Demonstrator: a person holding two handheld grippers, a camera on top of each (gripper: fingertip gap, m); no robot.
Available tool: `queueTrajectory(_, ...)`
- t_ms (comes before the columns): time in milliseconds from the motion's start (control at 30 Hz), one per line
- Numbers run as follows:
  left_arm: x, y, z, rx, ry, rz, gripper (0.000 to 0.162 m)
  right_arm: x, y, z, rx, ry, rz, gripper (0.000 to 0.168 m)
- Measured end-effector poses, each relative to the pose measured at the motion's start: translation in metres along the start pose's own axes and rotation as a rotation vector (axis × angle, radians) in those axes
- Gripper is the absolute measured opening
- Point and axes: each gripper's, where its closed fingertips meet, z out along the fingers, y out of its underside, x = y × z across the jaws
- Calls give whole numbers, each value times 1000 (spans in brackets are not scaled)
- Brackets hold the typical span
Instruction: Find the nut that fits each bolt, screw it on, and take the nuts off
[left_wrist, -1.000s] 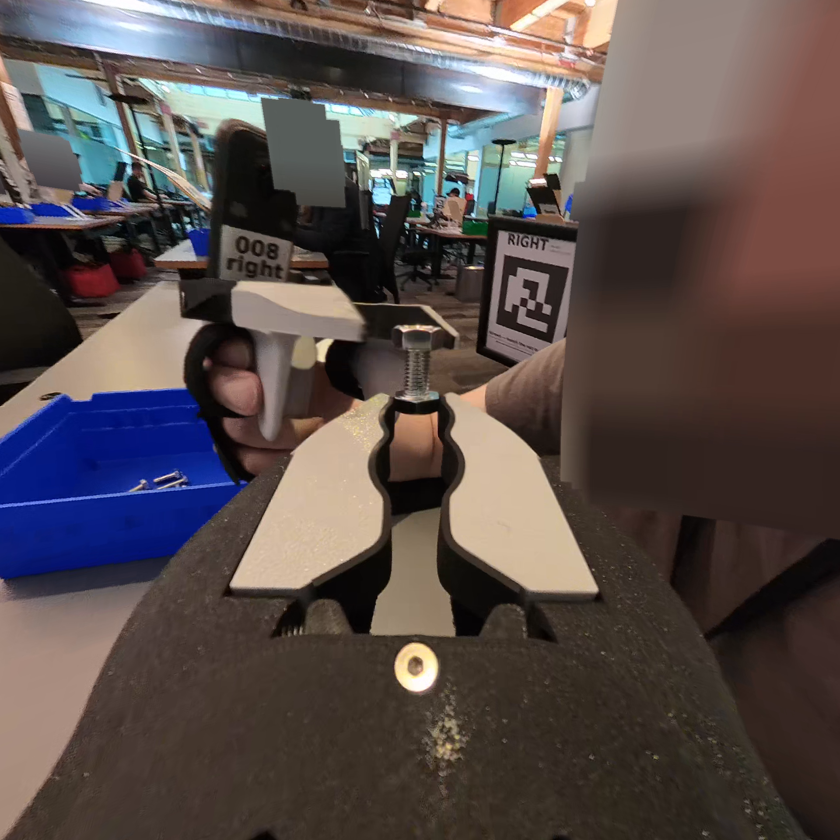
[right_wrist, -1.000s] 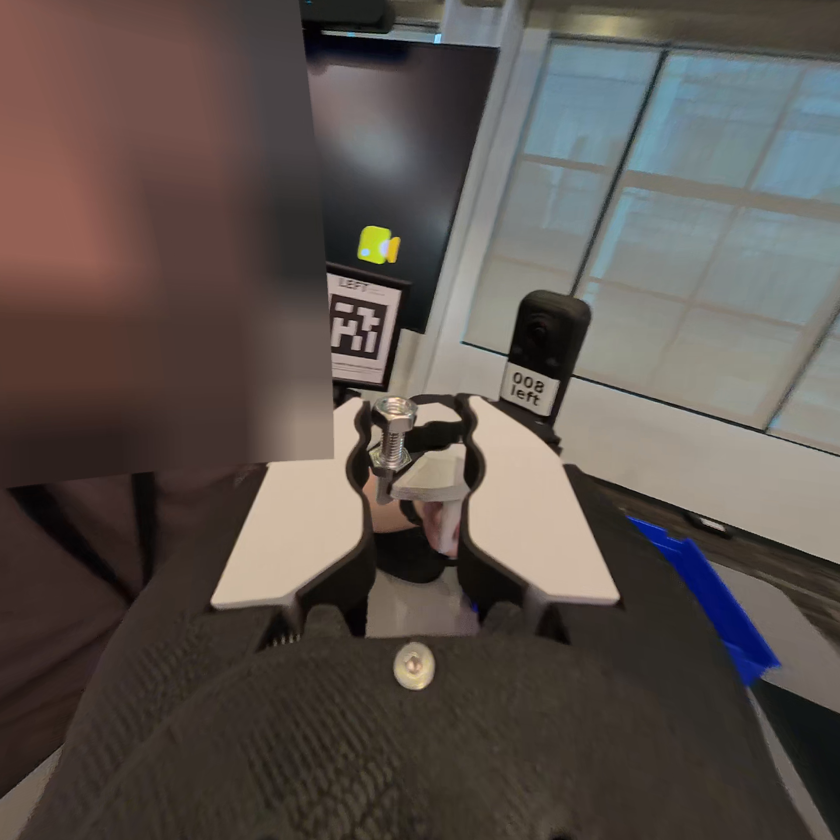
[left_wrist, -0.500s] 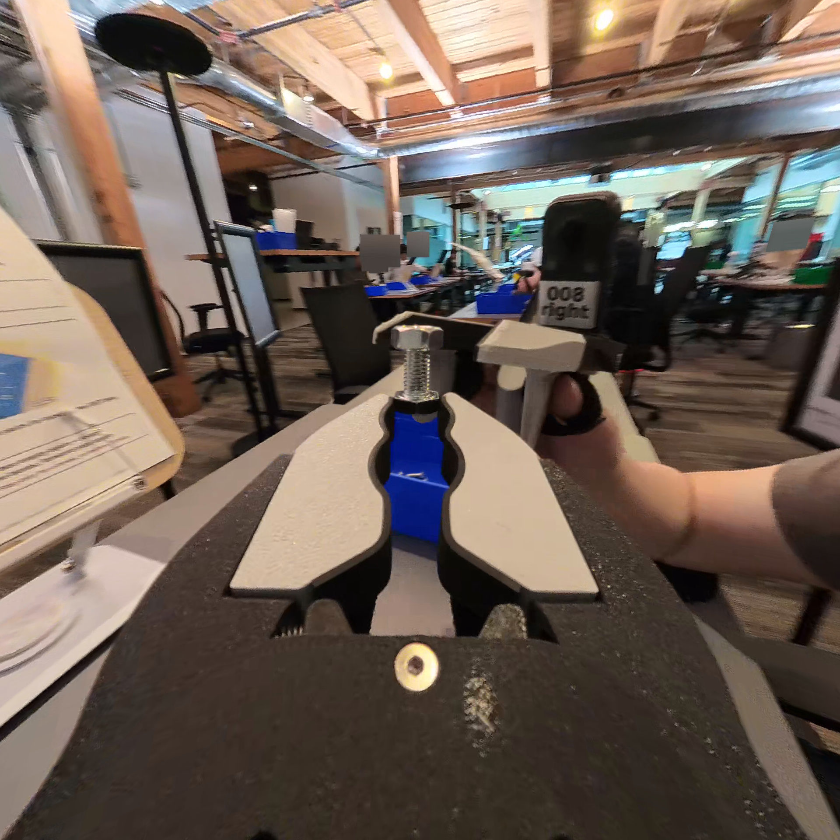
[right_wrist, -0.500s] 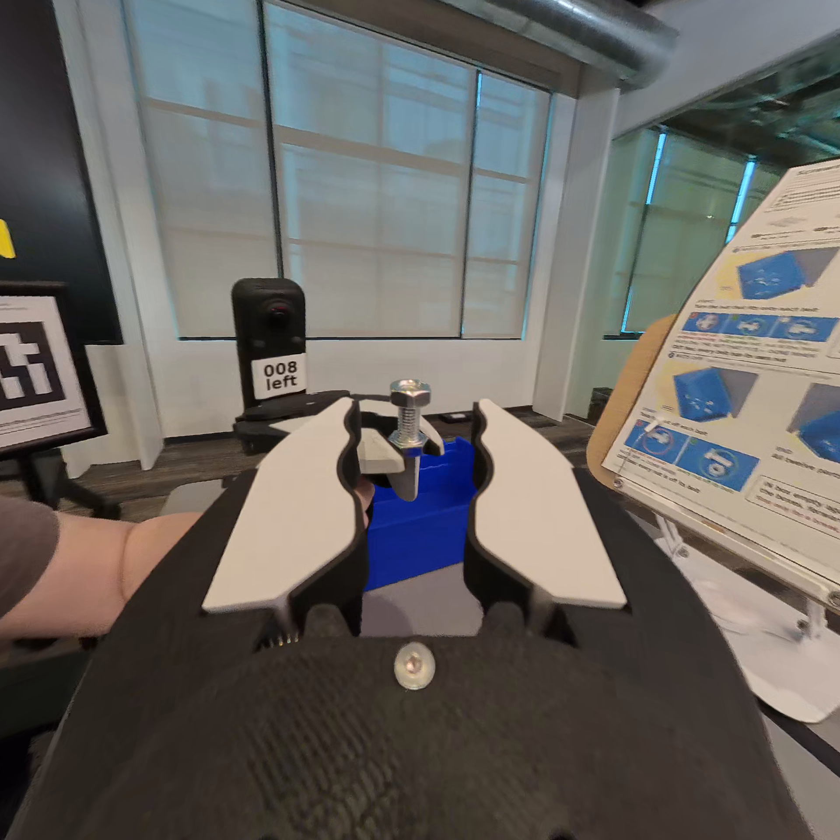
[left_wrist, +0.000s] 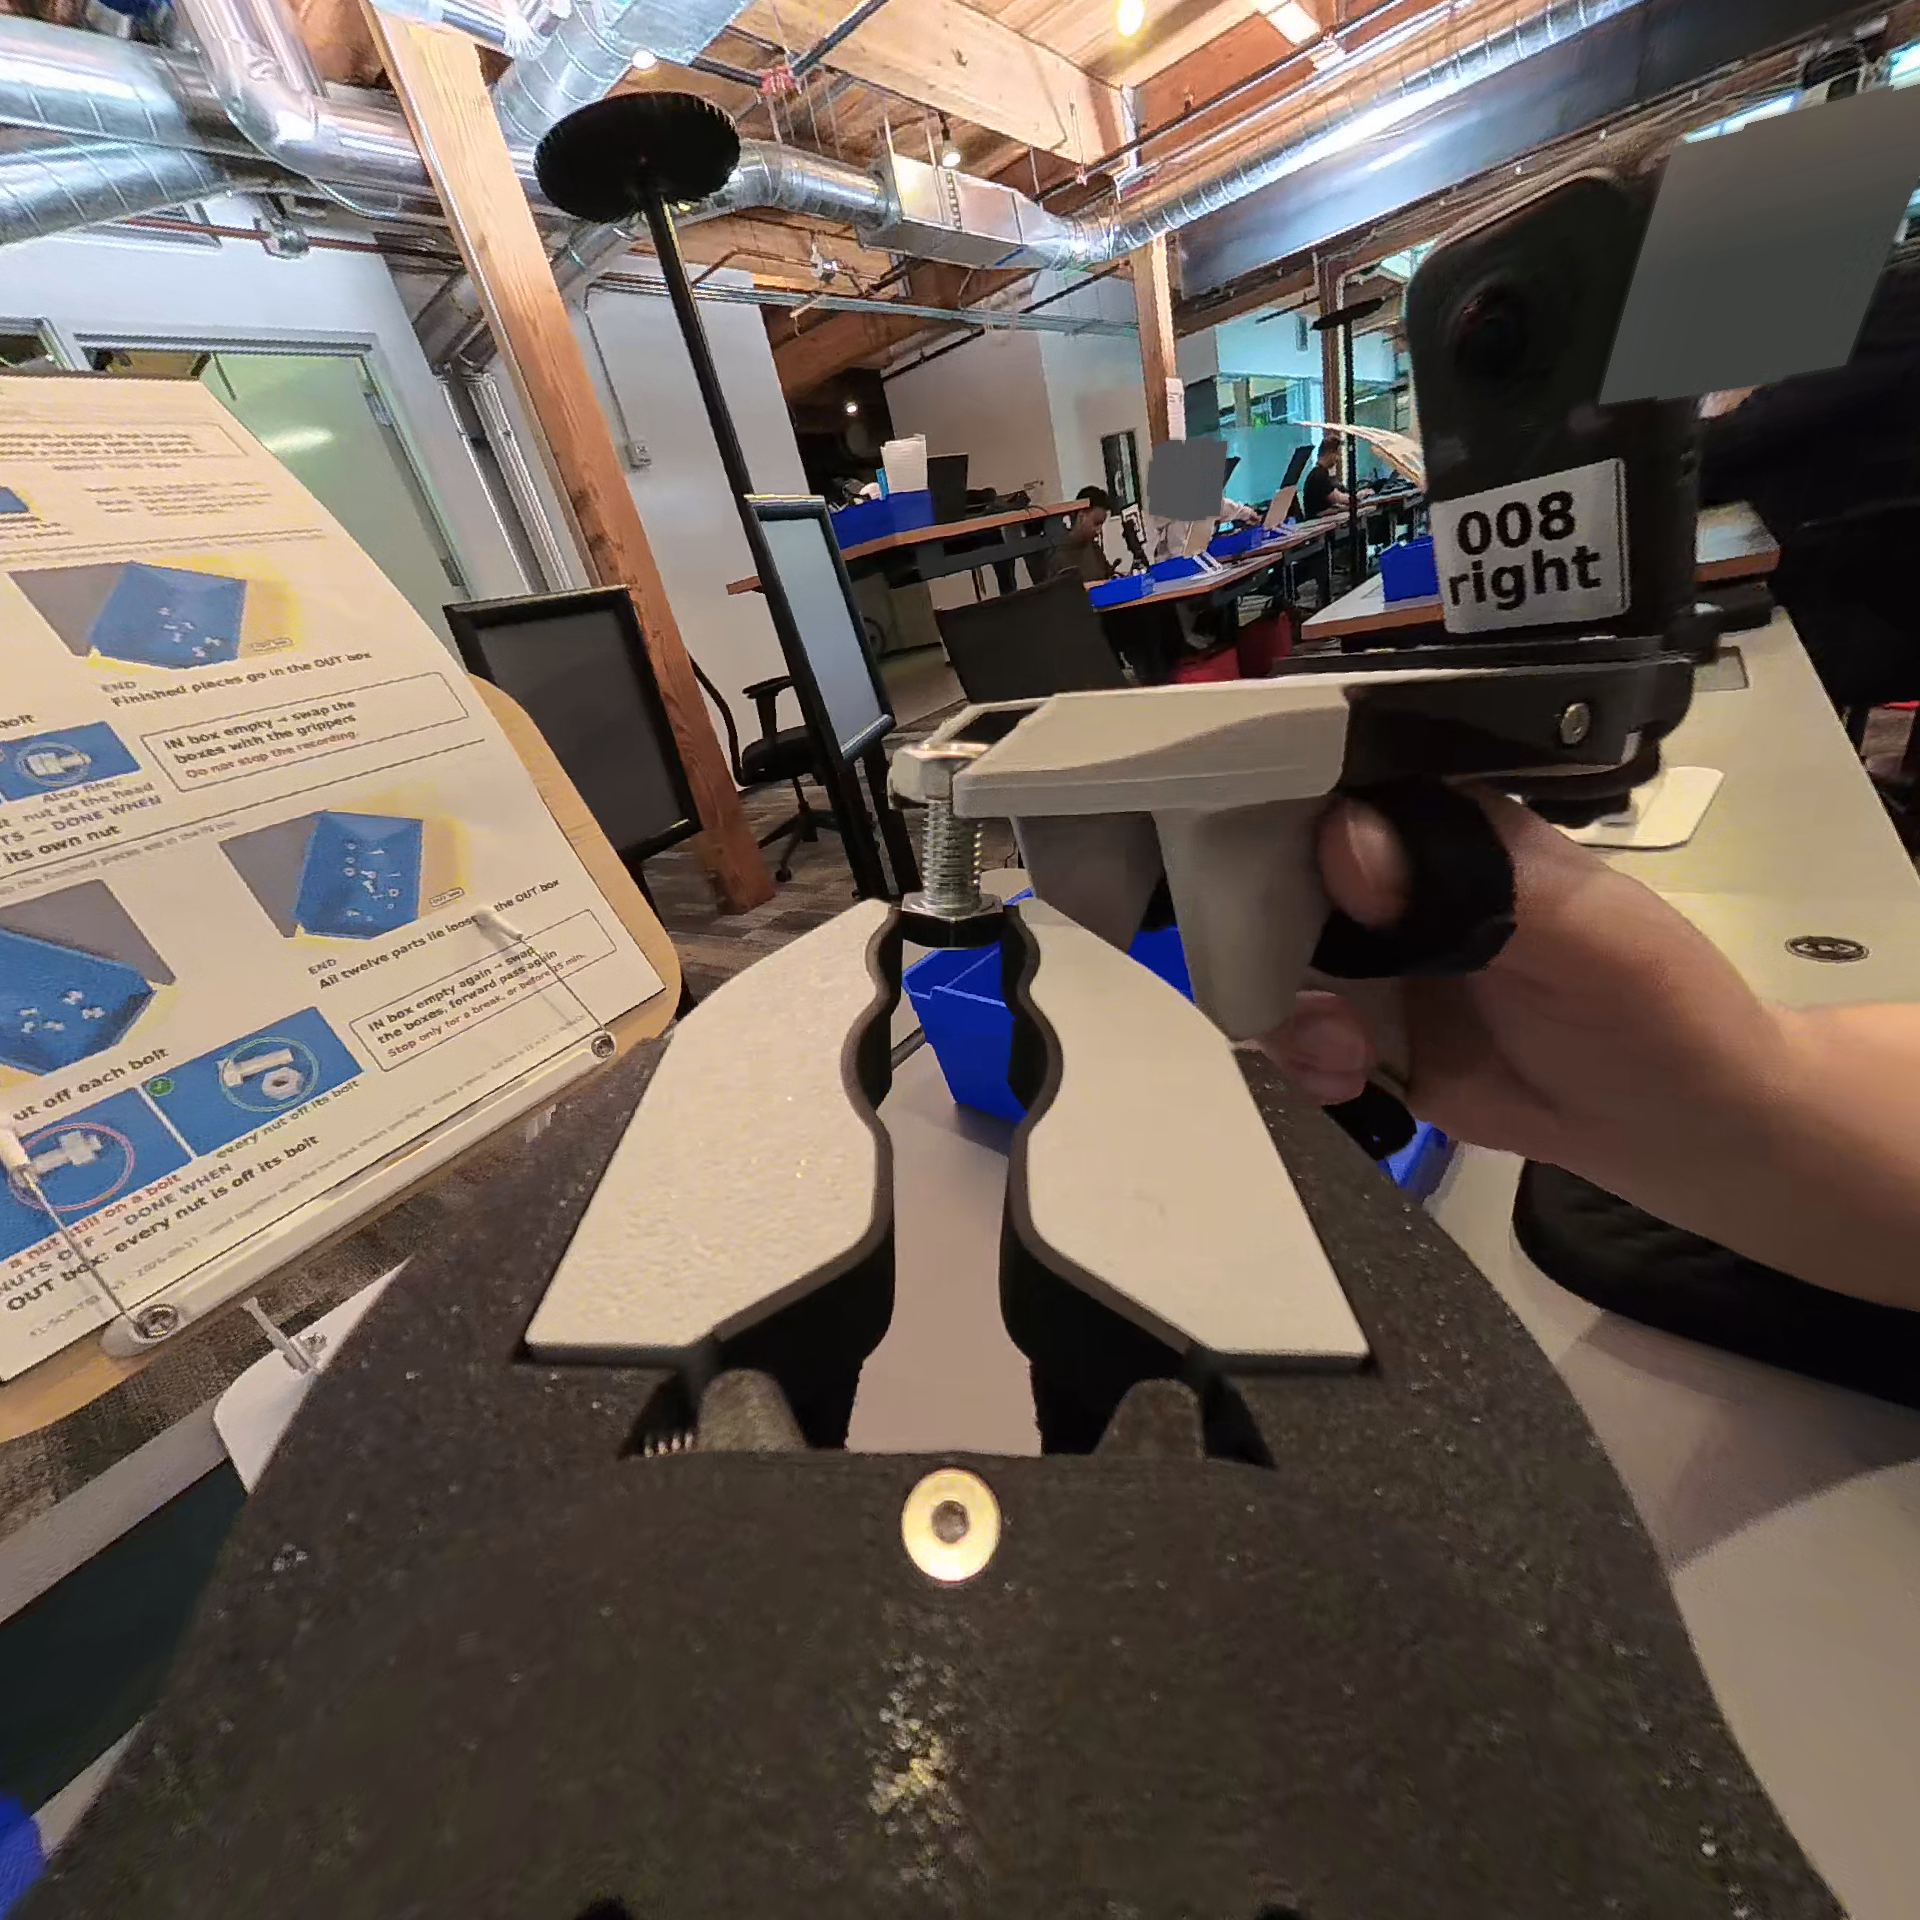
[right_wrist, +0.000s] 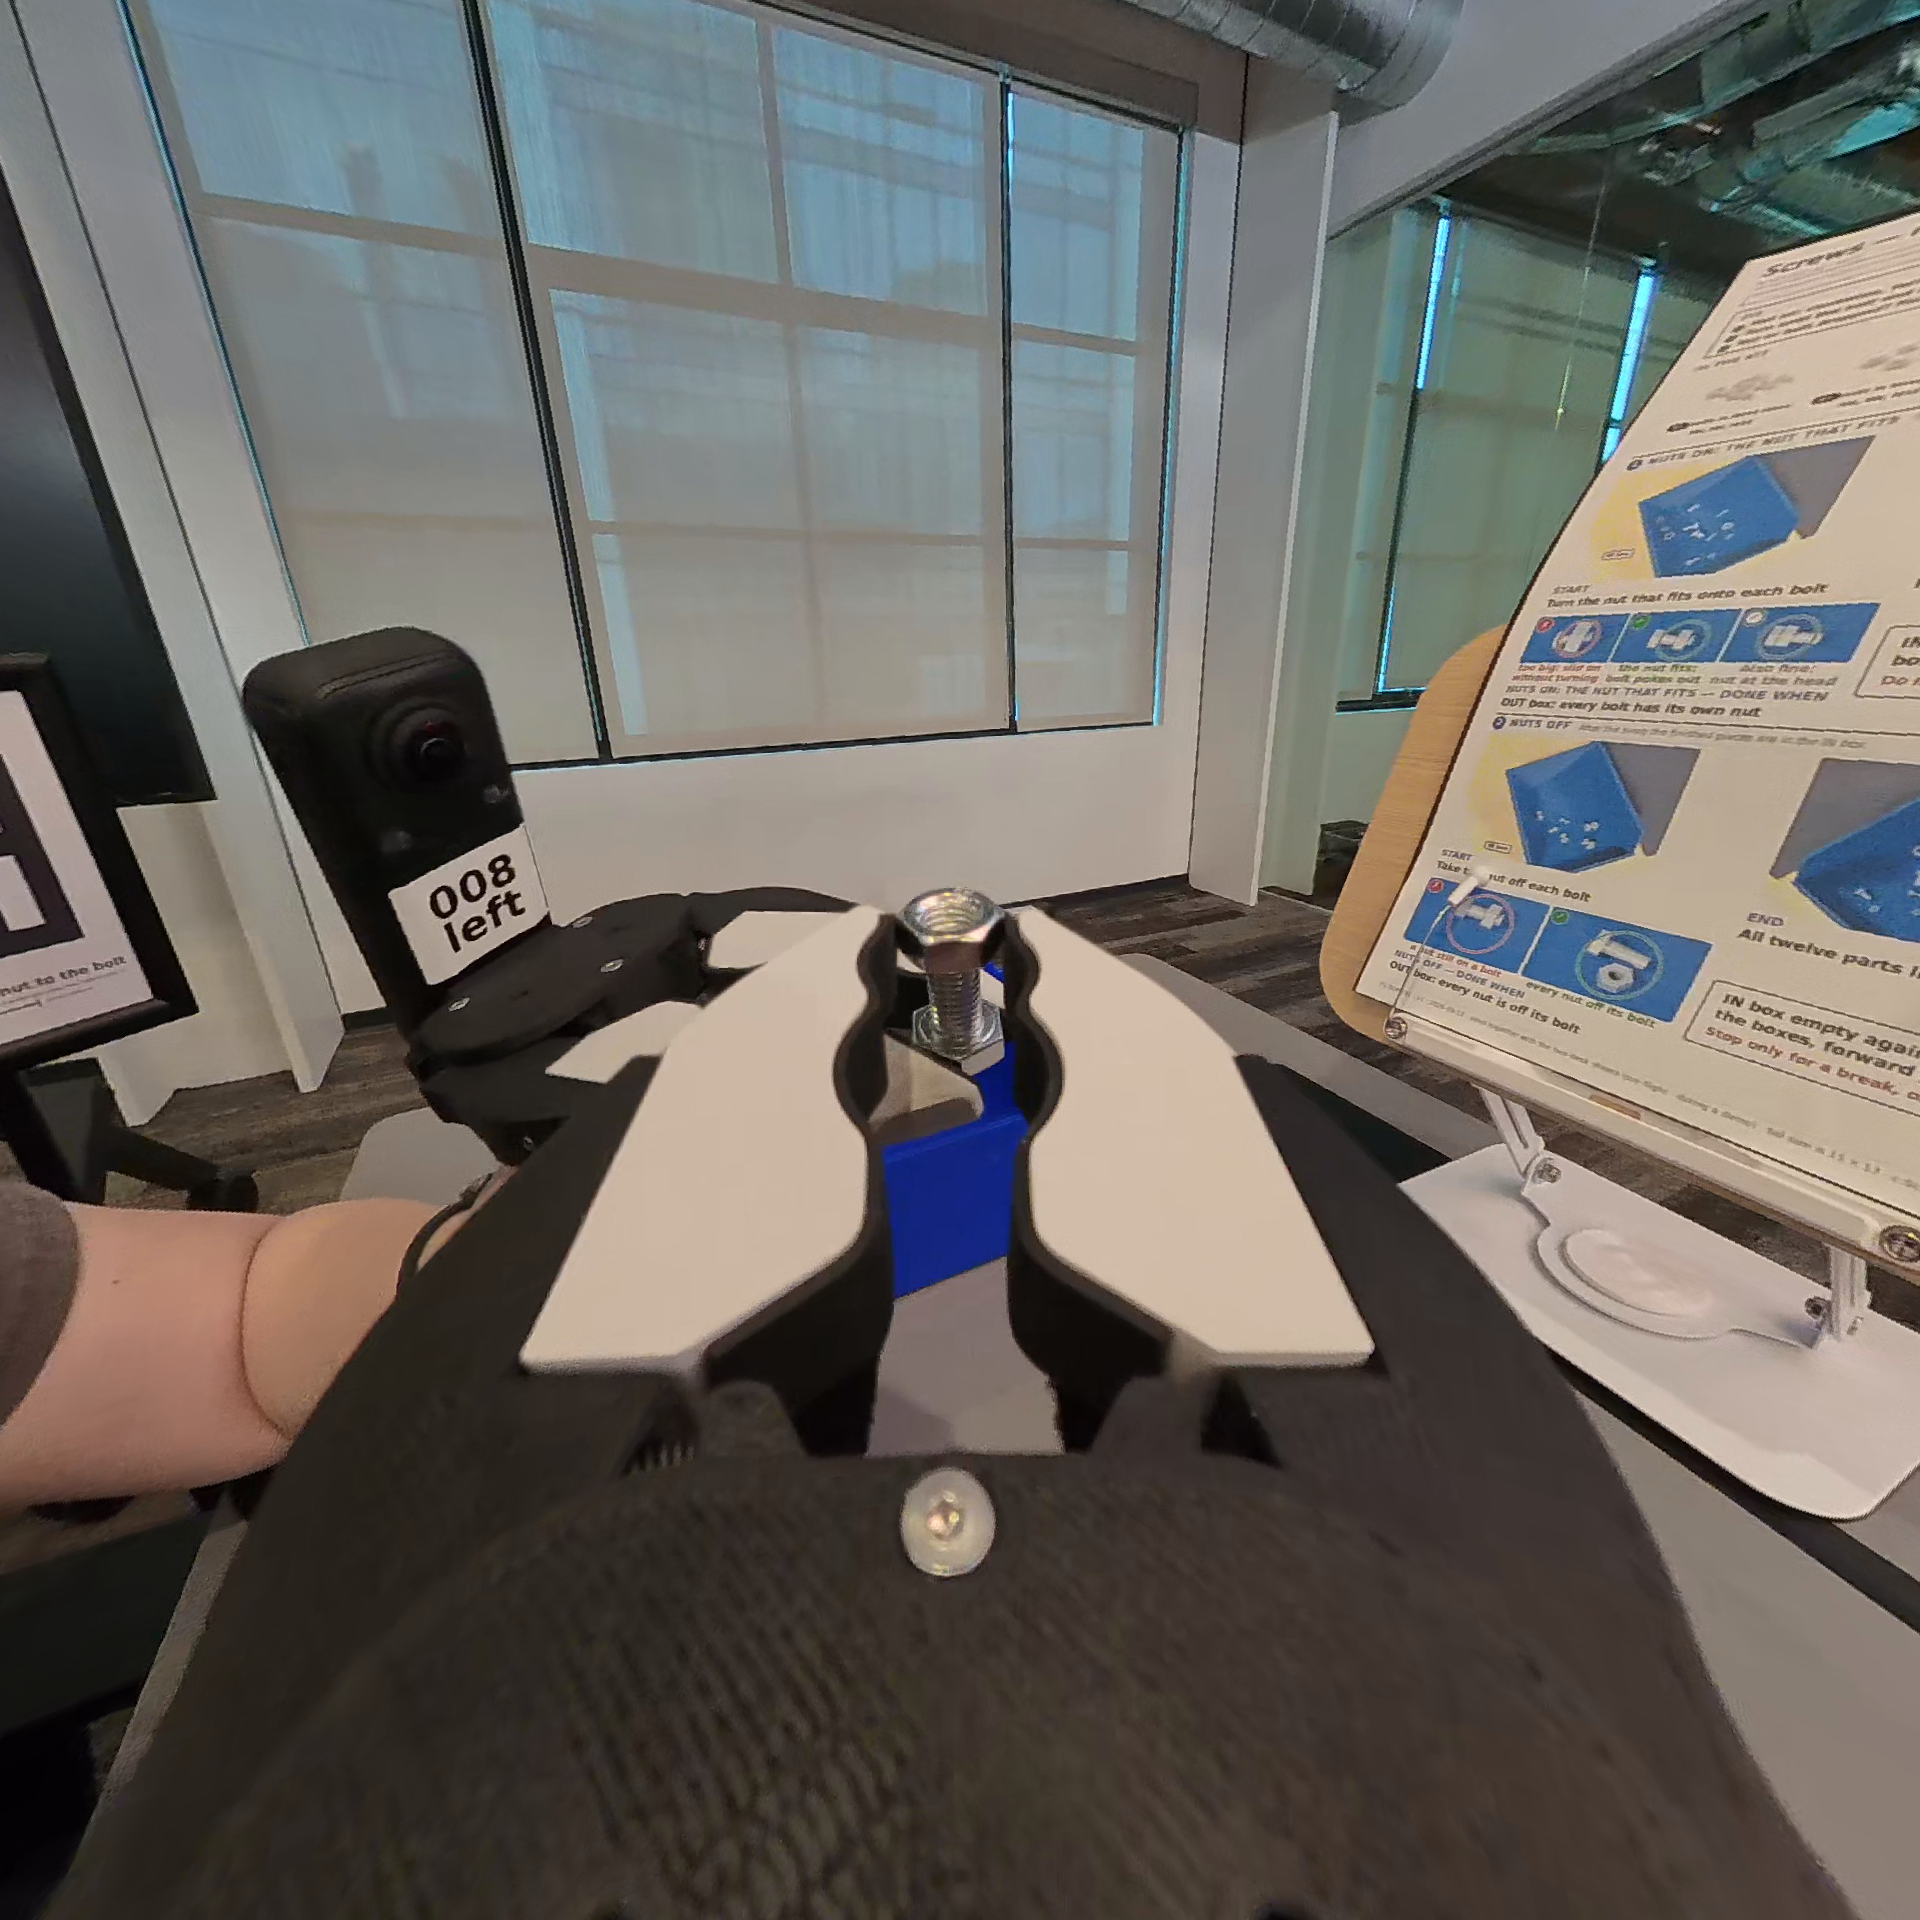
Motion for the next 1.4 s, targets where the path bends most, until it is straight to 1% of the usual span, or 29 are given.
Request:
queueTrajectory(100,5,-5,-2,12,61,-22,17,-5,-4,-1,-9,-51,-27,20)
queueTrajectory(167,11,-10,-4,22,142,-43,17,-13,-8,-3,-10,-136,-65,20)
queueTrajectory(267,32,-21,-11,47,365,-116,17,-34,-14,-11,0,-381,-65,20)
queueTrajectory(367,59,-26,-22,44,613,-189,17,-54,-17,-30,6,-652,-37,20)
queueTrajectory(433,79,-26,-33,8,801,-262,17,-68,-14,-45,7,-828,-11,20)
queueTrajectory(500,92,-26,-40,4,915,-312,17,-78,-12,-55,14,-950,27,20)
queueTrajectory(600,95,-26,-40,26,941,-339,18,-80,-12,-57,19,-998,70,20)
queueTrajectory(767,93,-27,-41,28,934,-337,18,-78,-18,-58,54,-992,73,20)
queueTrajectory(867,91,-26,-39,30,918,-335,18,-69,-25,-57,81,-965,110,20)
queueTrajectory(900,89,-27,-38,32,912,-341,17,-63,-27,-55,64,-922,101,20)
queueTrajectory(967,83,-28,-38,29,890,-349,18,-39,-30,-55,-29,-769,13,20)
queueTrajectory(1000,79,-29,-38,29,875,-345,17,-20,-29,-60,-115,-660,-56,20)
queueTrajectory(1033,76,-31,-39,33,860,-336,17,6,-24,-67,-230,-516,-142,20)
queueTrajectory(1100,69,-35,-41,38,829,-304,17,81,-2,-98,-501,-148,-302,20)
queueTrajectory(1133,66,-36,-42,41,813,-286,17,114,13,-121,-634,-6,-303,20)
queueTrajectory(1200,61,-39,-44,44,795,-266,18,162,49,-164,-842,153,-163,20)
queueTrajectory(1233,60,-41,-45,47,791,-262,18,179,70,-180,-915,191,-89,20)
queueTrajectory(1300,58,-44,-47,53,784,-255,18,201,116,-206,-1051,189,38,21)
queueTrajectory(1400,59,-45,-49,49,783,-236,18,206,174,-226,-1197,76,116,22)
